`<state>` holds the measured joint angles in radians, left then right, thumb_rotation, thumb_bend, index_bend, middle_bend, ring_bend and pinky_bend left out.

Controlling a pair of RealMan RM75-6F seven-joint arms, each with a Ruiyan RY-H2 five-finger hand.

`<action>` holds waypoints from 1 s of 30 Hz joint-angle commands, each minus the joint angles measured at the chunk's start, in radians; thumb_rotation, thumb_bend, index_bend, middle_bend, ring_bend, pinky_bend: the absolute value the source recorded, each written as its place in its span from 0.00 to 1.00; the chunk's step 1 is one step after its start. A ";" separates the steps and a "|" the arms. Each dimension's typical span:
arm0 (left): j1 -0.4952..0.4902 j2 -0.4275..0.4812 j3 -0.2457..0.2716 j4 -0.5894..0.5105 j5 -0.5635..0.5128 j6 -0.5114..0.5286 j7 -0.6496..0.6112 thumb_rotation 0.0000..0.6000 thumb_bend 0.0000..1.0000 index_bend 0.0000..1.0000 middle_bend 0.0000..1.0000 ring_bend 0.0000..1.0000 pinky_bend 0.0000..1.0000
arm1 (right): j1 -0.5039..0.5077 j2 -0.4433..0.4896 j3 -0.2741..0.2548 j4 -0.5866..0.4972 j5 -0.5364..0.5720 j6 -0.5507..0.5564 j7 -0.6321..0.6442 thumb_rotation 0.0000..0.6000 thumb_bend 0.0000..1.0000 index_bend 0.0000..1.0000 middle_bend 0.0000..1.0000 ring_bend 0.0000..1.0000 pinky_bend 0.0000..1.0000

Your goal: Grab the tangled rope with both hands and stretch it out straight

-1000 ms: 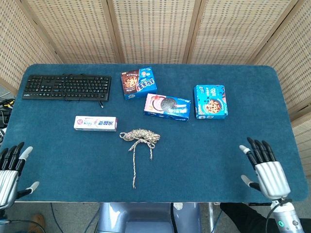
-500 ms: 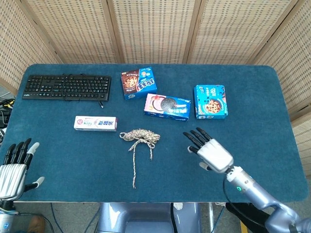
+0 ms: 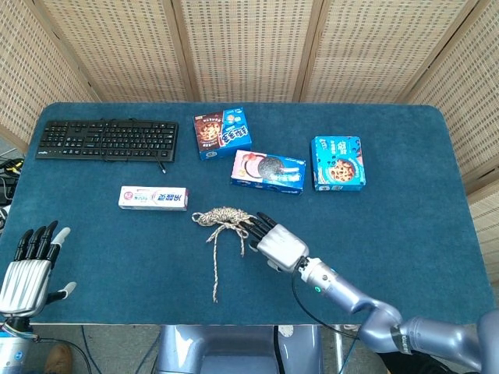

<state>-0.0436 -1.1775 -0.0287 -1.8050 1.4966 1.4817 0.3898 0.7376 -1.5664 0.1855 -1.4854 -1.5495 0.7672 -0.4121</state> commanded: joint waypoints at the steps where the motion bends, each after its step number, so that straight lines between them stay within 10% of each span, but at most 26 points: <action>1: -0.003 -0.001 0.001 0.001 -0.005 -0.004 0.003 1.00 0.00 0.00 0.00 0.00 0.00 | 0.032 -0.064 -0.003 0.051 0.048 -0.020 -0.068 1.00 0.28 0.42 0.00 0.00 0.00; 30: -0.023 0.002 0.008 -0.001 -0.034 -0.029 -0.001 1.00 0.00 0.00 0.00 0.00 0.00 | 0.131 -0.265 0.006 0.169 0.323 -0.003 -0.238 1.00 0.31 0.46 0.00 0.00 0.00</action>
<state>-0.0662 -1.1754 -0.0209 -1.8059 1.4627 1.4529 0.3891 0.8646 -1.8255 0.1943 -1.3228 -1.2289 0.7580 -0.6451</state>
